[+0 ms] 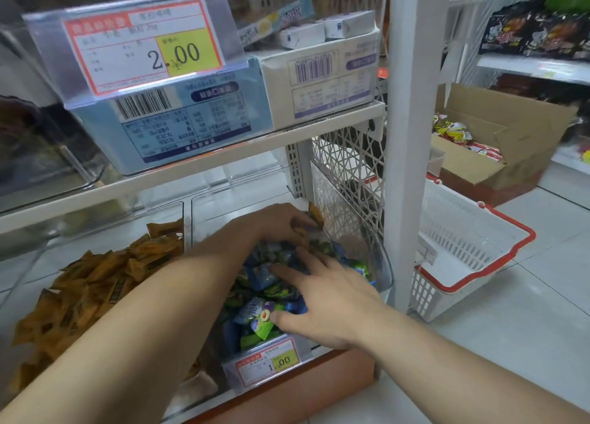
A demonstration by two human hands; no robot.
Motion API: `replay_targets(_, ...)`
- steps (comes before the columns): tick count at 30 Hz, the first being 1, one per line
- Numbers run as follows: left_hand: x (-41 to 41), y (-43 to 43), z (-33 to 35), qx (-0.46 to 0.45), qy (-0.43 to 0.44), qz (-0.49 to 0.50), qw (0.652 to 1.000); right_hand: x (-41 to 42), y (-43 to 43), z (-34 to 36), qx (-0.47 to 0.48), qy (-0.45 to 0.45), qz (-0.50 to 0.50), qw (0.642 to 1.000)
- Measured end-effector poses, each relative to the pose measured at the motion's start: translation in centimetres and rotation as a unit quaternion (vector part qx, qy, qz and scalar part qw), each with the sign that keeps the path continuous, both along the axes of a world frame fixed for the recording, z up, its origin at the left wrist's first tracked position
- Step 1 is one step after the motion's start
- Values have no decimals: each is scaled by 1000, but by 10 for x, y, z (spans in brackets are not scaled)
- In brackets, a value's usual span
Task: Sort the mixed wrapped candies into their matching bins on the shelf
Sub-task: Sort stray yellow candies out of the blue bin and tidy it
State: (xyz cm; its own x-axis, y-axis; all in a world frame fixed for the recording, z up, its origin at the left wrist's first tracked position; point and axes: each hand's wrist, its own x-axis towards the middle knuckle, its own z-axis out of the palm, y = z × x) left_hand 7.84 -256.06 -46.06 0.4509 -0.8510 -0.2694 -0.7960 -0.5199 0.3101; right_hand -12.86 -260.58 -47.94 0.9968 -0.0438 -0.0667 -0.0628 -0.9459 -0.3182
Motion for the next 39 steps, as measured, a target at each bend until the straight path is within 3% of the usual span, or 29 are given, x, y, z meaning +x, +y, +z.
replay_targets(5,4,11,12,-129,-21,83,988,3,0,-1,-10,8,-12,1000)
replay_targets(9,-5,26,31,-228,24,133,964,4,0,4,-5,21,-10,1000)
replay_targets(13,-29,51,48,-319,83,149,932,2,-2,19,33,-79,-58,995)
replay_targets(16,-51,73,57,-383,169,164,893,3,-6,27,122,-187,-152,963)
replay_targets(18,-66,84,60,-397,270,188,857,4,-7,29,214,-211,-182,936)
replay_targets(22,-89,97,60,-446,427,219,756,7,0,37,421,-218,-140,869)
replay_targets(25,-98,105,60,-476,468,220,711,9,5,40,450,-246,-144,846)
replay_targets(28,-102,111,57,-485,433,232,724,8,7,42,427,-260,-143,854)
replay_targets(32,-104,114,49,-498,351,292,738,8,1,37,390,-199,-177,881)
replay_targets(35,-103,119,45,-485,301,322,756,5,0,34,264,-169,-198,929)
replay_targets(37,-107,122,45,-480,286,317,766,4,3,36,206,-211,-187,937)
replay_targets(39,-111,125,45,-486,278,302,772,6,10,41,305,-223,-147,914)
